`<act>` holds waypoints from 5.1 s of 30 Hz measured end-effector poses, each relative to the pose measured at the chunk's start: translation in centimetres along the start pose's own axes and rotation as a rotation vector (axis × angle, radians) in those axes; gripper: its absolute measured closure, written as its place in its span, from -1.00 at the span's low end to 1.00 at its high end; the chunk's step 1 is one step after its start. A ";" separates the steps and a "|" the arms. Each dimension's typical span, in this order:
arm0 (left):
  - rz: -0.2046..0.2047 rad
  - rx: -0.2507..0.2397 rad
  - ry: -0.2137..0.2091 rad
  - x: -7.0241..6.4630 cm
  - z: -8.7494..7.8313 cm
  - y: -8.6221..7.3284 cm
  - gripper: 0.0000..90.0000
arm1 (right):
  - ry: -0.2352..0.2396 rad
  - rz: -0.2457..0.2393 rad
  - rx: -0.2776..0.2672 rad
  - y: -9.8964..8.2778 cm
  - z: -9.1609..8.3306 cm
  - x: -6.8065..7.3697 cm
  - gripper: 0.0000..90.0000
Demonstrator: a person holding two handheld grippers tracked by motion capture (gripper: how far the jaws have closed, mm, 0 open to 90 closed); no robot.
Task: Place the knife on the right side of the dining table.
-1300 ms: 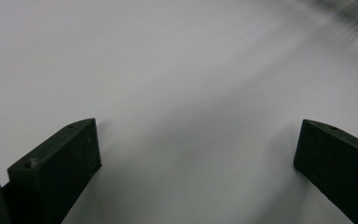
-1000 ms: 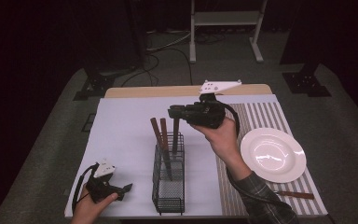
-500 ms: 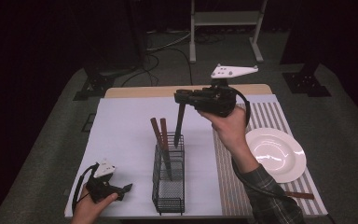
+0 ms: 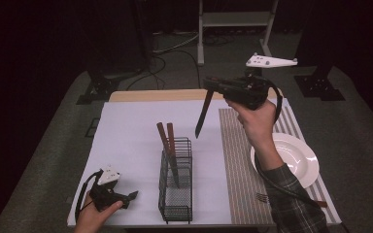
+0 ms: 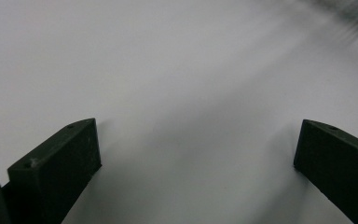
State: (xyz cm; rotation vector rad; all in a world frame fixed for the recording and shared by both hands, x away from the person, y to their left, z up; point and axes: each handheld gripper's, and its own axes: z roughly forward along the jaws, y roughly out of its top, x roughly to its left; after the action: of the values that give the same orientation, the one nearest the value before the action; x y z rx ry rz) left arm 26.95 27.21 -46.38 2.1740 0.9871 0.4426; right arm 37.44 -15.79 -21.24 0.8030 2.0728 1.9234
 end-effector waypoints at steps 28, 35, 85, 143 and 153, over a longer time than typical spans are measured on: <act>-0.001 -0.005 0.001 0.0 0.0 0.0 -1.00 | -0.373 0.032 -0.042 -4.0 -3.2 -9.2 0.73; 0.001 -0.002 0.001 0.0 0.0 0.0 -1.00 | -0.440 0.057 -0.046 -5.7 -3.3 -11.4 0.73; -0.001 -0.003 0.000 0.0 0.0 0.0 -1.00 | -0.632 0.175 0.015 -11.3 -5.5 -16.4 0.61; -0.002 -0.002 -0.001 0.0 0.0 0.0 -1.00 | -0.682 0.349 0.083 -15.2 -10.5 -20.4 0.02; -0.002 -0.002 -0.001 0.0 0.0 0.0 -1.00 | -0.695 0.390 0.110 -16.3 -11.0 -21.0 -0.09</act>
State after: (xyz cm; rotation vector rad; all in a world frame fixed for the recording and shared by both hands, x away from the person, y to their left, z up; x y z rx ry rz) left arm 26.97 27.20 -46.41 2.1710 0.9884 0.4414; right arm 45.41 -36.09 -40.09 1.7098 1.6697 1.3720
